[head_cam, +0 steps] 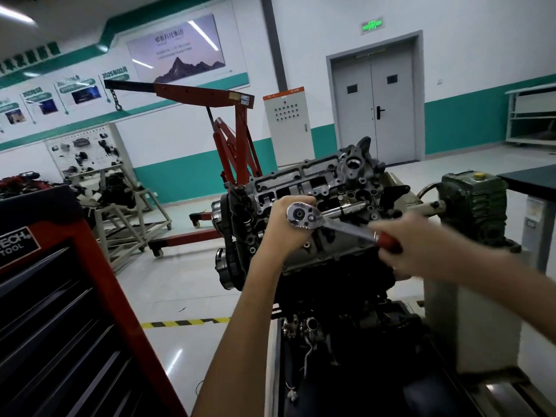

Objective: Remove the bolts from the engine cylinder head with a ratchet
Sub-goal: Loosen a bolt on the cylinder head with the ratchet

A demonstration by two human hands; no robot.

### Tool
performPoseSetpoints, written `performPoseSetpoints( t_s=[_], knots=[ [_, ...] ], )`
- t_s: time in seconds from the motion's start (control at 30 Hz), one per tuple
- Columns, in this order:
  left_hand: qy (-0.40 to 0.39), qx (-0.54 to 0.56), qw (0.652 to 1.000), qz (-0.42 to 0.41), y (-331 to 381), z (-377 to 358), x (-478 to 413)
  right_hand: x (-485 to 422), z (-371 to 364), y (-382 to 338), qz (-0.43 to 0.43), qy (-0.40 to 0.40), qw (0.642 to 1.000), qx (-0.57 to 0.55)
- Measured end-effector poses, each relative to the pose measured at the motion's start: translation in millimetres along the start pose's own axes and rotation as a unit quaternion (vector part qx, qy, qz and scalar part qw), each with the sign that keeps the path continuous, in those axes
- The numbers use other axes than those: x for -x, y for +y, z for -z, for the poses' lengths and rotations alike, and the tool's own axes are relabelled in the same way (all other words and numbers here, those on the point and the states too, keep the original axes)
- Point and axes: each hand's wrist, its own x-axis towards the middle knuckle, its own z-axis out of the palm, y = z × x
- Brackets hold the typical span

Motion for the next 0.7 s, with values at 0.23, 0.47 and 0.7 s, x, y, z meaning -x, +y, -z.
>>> performPoseSetpoints(
  t_s=[0.23,0.47,0.7],
  knots=[
    [0.132,0.05,0.99,0.011,-5,-15,2,4,-20,-10,-0.032,0.063,0.997,-0.006],
    [0.179,0.079,0.98,0.042,-1,-27,-2,15,-117,-98,-0.115,0.122,0.901,-0.401],
    [0.044,0.017,0.999,0.023,2,1,2,1,-7,-8,0.001,0.004,1.0,-0.021]
  ],
)
